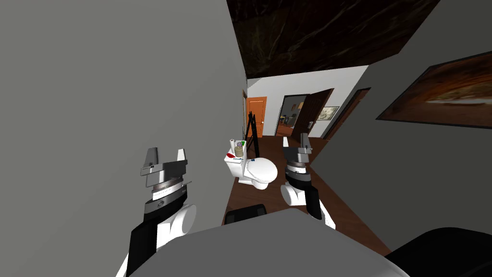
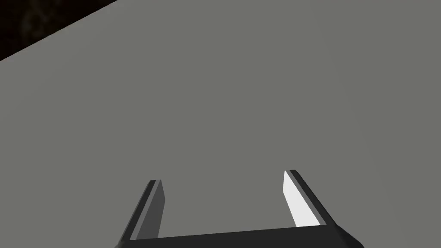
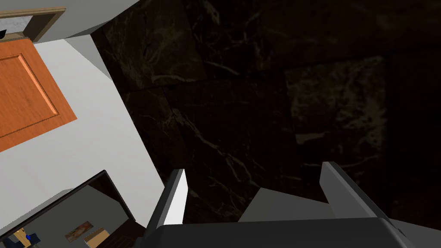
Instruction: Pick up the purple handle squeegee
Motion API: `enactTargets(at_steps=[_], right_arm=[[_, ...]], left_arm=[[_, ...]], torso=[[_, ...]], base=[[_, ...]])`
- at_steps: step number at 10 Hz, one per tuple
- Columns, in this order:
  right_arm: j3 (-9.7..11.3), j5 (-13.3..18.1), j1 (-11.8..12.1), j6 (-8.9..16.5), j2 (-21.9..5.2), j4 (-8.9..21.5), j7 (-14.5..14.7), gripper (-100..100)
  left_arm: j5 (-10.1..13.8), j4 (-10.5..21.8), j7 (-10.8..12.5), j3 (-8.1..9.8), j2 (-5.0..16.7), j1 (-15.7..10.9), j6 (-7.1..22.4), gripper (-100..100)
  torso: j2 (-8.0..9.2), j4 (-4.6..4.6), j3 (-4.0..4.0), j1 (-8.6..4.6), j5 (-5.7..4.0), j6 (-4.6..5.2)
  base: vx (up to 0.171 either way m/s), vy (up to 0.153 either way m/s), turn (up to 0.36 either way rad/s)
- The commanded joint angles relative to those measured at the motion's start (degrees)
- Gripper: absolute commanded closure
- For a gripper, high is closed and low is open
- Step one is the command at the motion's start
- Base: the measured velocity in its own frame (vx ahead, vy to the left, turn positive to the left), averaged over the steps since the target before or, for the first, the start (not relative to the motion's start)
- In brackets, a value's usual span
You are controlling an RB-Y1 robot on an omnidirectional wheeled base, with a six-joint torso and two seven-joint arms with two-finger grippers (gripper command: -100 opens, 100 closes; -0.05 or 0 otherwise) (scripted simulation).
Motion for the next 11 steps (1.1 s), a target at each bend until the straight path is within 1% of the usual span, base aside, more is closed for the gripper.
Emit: enactTargets(at_steps=[1,4,6,8,10,11], right_arm=[[0.0,0.0,0.0,0.0,0.0,0.0,0.0,0],[0.0,0.0,0.0,0.0,0.0,0.0,0.0,0],[0.0,0.0,0.0,0.0,0.0,0.0,0.0,0],[0.0,0.0,0.0,0.0,0.0,0.0,0.0,0],[0.0,0.0,0.0,0.0,0.0,0.0,0.0,0],[0.0,0.0,0.0,0.0,0.0,0.0,0.0,0]], left_arm=[[0.2,0.2,-0.1,0.09,2.1,-0.1,0.9,-100],[0.9,0.9,-0.3,0.44,6.0,-0.5,4.1,-100],[1.5,1.6,-0.5,0.78,7.8,-0.8,7.1,-100],[2.2,2.4,-0.8,1.17,9.1,-1.2,10.4,-100],[3.0,3.3,-1.1,1.59,10.0,-1.7,14.4,-100],[3.0,3.3,-1.1,1.59,10.0,-1.7,14.5,-100]], torso=[[0.00,0.00,0.00,0.00,0.00,0.00],[-0.01,0.00,-0.01,0.03,0.01,0.01],[-0.04,-0.01,-0.02,0.03,0.01,0.01],[-0.06,-0.01,-0.03,0.02,0.01,0.02],[-0.07,-0.02,-0.04,0.04,0.01,0.01],[-0.06,-0.02,-0.04,0.03,0.01,0.01]], base=[[0.002,-0.001,-0.056],[0.005,0.003,-0.092],[0.009,0.004,-0.115],[0.013,0.006,-0.157],[0.012,0.006,-0.162],[0.007,0.006,-0.046]])
